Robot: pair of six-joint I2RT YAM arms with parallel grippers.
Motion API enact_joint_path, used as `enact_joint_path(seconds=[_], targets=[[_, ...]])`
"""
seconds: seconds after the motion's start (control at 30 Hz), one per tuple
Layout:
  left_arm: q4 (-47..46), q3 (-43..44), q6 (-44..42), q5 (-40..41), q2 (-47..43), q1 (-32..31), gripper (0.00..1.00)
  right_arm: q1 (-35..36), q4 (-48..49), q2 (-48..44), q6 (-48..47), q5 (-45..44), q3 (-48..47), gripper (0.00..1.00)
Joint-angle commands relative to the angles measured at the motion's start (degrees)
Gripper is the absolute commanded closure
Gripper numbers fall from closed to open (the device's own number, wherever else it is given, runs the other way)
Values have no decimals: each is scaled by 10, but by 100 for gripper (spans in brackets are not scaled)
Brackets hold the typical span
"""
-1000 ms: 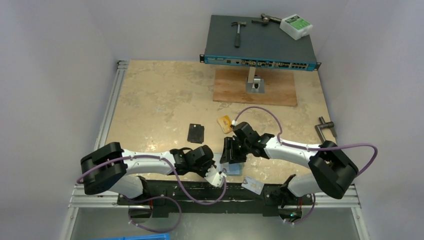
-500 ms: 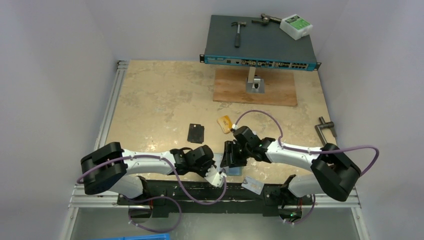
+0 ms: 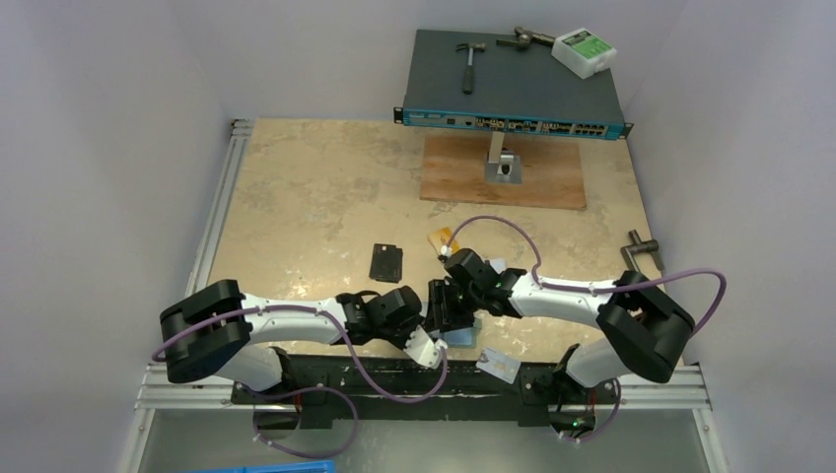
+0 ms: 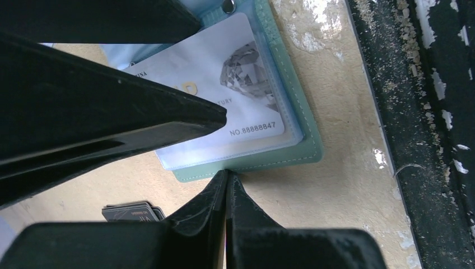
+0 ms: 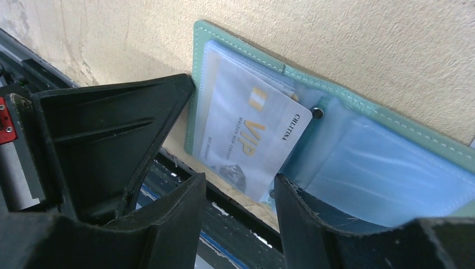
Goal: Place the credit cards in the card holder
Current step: Insert the credit card into the card holder.
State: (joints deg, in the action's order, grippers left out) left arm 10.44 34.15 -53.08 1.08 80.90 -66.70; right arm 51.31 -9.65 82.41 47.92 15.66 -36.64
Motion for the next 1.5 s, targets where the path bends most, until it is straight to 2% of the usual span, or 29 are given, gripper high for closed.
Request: enact_joint_path(seconds=[0.0,0.33,0.6,1.0,1.47], targets=[[-9,-12,9,4,4,-3,100,8,11,10,-3,-8,-27,52],[-16,-16,2,6,1,-3,100,11,9,33,-26,6,-65,52],[-14,-26,-6,6,-14,-3,100,-15,-21,0,-34,3,-57,52],[-28,-28,-9,16,-13,-3,100,-12,10,63,-37,19,-64,54],[-46,-40,-12,22,-15,-3,100,-10,-100,17,-54,-54,-87,51]])
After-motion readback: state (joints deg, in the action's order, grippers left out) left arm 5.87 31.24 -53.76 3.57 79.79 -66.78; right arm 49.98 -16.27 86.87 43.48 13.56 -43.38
